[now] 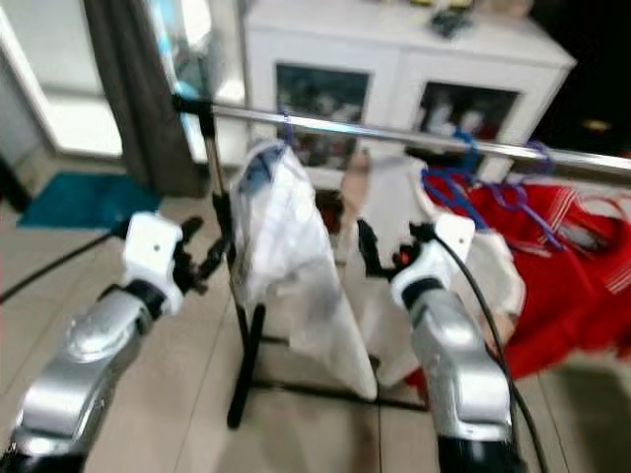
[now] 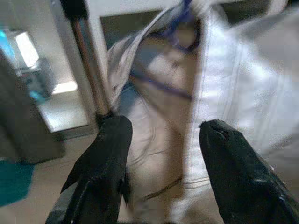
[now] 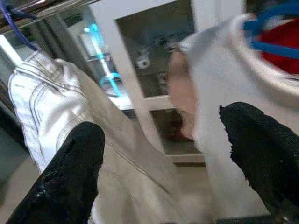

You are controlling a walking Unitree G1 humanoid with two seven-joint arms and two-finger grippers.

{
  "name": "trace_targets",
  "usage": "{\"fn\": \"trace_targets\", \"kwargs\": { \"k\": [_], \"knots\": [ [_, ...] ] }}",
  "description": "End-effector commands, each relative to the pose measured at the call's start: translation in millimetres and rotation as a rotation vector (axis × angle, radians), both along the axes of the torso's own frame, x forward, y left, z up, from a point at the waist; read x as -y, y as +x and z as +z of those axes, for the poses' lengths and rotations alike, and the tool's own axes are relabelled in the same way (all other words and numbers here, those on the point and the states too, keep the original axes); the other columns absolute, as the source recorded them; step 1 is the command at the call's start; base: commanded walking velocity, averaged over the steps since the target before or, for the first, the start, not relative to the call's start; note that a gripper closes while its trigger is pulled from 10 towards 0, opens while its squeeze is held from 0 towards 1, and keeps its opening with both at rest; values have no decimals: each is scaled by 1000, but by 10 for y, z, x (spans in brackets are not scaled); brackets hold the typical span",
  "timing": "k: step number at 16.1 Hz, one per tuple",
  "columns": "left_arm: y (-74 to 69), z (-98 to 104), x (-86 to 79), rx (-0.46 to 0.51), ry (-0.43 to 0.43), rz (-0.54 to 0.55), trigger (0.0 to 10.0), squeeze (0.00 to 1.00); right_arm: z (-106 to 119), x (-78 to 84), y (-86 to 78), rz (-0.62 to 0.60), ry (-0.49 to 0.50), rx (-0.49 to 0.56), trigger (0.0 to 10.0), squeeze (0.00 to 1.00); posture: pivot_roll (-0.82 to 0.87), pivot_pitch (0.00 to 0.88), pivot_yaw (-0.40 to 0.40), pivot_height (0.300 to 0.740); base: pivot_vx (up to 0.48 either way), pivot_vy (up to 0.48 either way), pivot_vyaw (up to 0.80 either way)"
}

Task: Hang hanger

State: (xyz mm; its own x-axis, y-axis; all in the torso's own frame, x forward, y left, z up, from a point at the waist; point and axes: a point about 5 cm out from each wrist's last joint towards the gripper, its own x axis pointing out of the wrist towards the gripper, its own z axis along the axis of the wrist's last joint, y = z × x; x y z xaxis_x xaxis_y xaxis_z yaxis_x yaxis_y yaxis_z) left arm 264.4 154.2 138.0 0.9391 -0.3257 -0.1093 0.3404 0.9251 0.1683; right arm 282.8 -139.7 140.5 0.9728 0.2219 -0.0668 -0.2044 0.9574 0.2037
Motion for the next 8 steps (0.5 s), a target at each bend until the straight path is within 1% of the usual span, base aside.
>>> {"fn": "trace_targets", "kwargs": {
  "k": [1,3,4,7,8],
  "knots": [
    [22,82,123,34,-21,-41,10000,0,-34,136,-30,-34,-30,-13,10000,1000,67,0,-52,740,420,0,0],
    [28,93,139,41,-30,-39,10000,0,-10,107,-14,17,-48,-1,10000,1000,64,0,-60,740,420,0,0],
    [18,73,133,39,-22,-33,10000,0,1,84,-5,50,-53,6,10000,1000,72,0,-68,740,409,0,444],
    [-47,88,103,46,-22,-35,10000,0,19,42,-2,92,-44,17,10000,1000,84,0,-79,740,345,0,800],
    [-88,78,93,44,-30,-48,10000,0,23,23,0,120,-33,15,10000,1000,86,0,-82,740,0,0,0]
  ]
}}
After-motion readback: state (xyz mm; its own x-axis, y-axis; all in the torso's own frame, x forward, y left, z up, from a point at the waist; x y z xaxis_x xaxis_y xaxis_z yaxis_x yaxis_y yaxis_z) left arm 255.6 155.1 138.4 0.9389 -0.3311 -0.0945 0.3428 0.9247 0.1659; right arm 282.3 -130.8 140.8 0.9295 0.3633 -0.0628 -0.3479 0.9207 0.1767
